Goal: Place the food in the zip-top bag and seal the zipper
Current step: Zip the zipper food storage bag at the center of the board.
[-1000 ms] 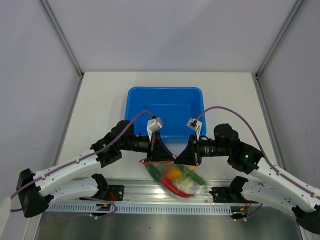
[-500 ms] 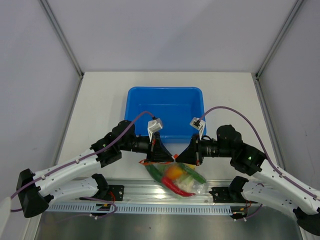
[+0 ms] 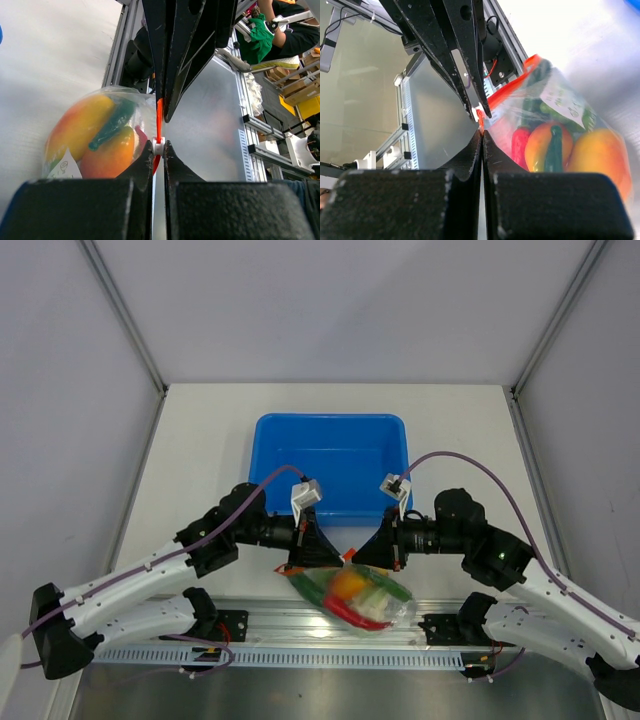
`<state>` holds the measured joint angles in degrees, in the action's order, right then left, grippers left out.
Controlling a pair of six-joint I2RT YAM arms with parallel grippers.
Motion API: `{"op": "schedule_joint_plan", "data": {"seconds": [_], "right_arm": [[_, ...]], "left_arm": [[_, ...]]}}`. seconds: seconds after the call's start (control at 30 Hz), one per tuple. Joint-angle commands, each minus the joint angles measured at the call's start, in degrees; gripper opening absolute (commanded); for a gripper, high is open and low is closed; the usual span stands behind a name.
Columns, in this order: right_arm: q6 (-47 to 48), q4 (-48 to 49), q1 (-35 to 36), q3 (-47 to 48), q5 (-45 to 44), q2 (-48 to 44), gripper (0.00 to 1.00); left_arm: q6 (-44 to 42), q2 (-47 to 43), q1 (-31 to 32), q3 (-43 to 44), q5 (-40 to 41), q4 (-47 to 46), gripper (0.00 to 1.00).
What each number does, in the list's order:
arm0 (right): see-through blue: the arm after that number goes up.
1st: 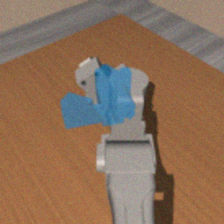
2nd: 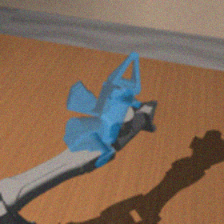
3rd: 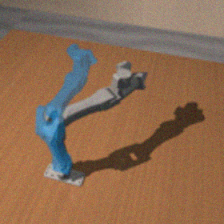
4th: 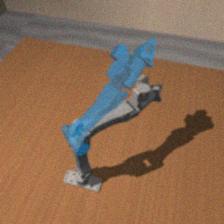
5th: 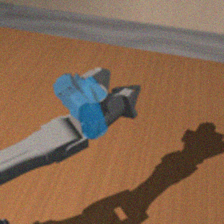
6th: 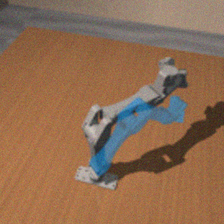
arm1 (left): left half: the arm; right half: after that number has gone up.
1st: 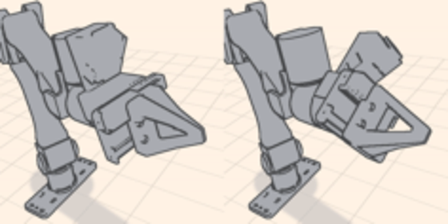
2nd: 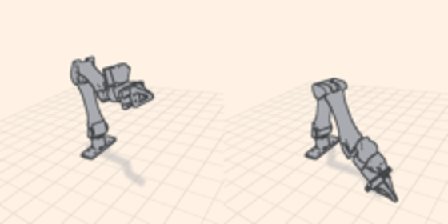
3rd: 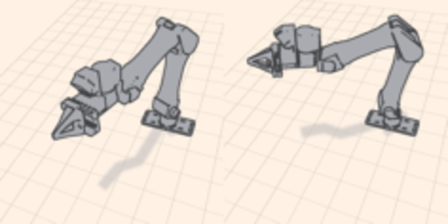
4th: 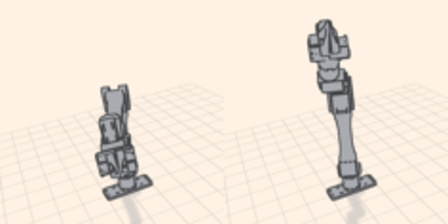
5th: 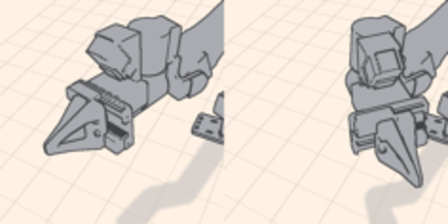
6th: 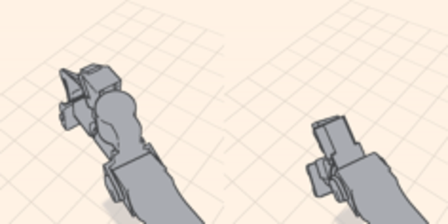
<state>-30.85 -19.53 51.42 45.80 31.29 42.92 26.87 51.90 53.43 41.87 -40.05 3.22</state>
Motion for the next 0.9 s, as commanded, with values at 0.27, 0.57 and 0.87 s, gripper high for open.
{"op": "schedule_joint_plan", "data": {"seconds": [0.27,0.57,0.87], "right_arm": [[1.4,3.7,0.0,4.4,7.7,3.8,0.1],[2.4,3.9,0.0,5.1,8.2,5.9,0.27],[2.7,4.1,0.0,5.9,8.9,8.5,0.23]], "left_arm": [[-1.4,-1.7,-0.2,0.1,-1.3,2.1,0.01],[-0.9,-2.1,-0.2,-0.1,-1.7,1.4,0.01],[-0.9,-2.1,-0.2,0.1,-1.9,1.2,0.01]]}}
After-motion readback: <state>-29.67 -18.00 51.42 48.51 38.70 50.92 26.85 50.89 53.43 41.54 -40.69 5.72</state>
